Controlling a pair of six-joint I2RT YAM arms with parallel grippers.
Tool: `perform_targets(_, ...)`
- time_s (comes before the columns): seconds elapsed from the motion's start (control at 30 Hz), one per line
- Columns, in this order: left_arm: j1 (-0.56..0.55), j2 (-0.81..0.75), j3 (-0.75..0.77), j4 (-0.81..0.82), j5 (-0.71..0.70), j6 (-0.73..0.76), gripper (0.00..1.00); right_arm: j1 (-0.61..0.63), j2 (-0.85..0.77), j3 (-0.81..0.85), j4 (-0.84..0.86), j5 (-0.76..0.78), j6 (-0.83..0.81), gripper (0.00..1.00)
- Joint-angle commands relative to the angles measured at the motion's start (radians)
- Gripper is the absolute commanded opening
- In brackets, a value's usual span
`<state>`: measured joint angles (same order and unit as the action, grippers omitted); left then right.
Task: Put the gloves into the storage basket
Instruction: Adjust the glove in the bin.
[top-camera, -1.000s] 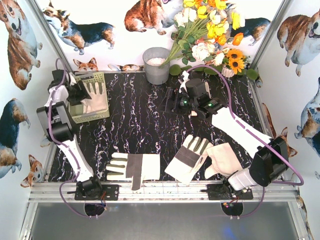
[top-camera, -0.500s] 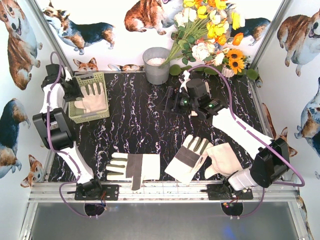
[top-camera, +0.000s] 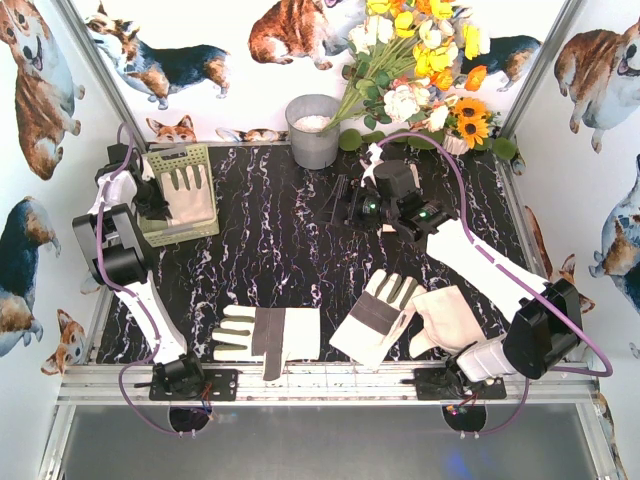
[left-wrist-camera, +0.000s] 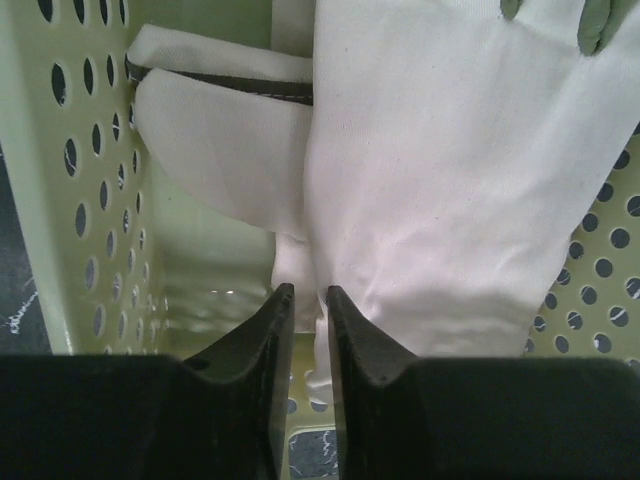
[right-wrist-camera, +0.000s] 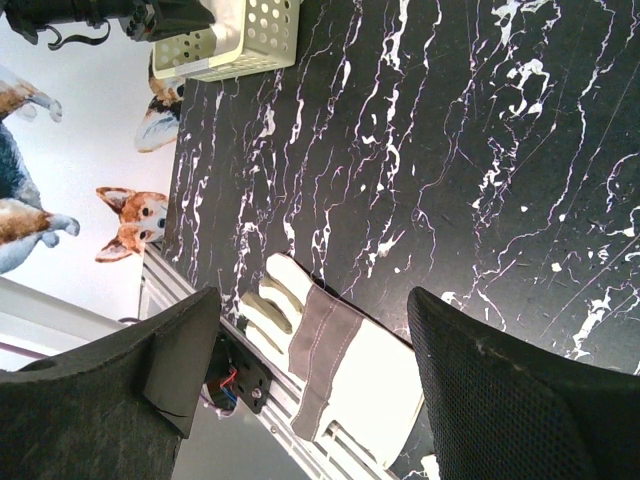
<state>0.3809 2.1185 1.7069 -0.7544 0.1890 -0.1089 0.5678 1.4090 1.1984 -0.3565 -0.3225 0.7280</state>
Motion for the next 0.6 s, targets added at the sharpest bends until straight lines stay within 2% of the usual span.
perform_targets(0.0,0.002,0.014,0.007,0.003,-0.046,0.032,0.11,0.004,-0.037,0.003,0.065,0.016,0.002,0.76)
perform_targets(0.23,0.003,0.044,0.039,0.015,-0.064,0.063,0.04,0.004,-0.019,0.017,0.064,0.004,0.0,0.76)
perform_targets(0.4,0.003,0.065,0.086,0.002,-0.073,0.06,0.04,0.004,-0.017,0.026,0.052,0.003,-0.013,0.76)
perform_targets(0.57,0.004,-0.008,0.075,0.004,-0.051,0.042,0.13,0.005,0.0,0.089,-0.083,0.029,-0.135,0.76)
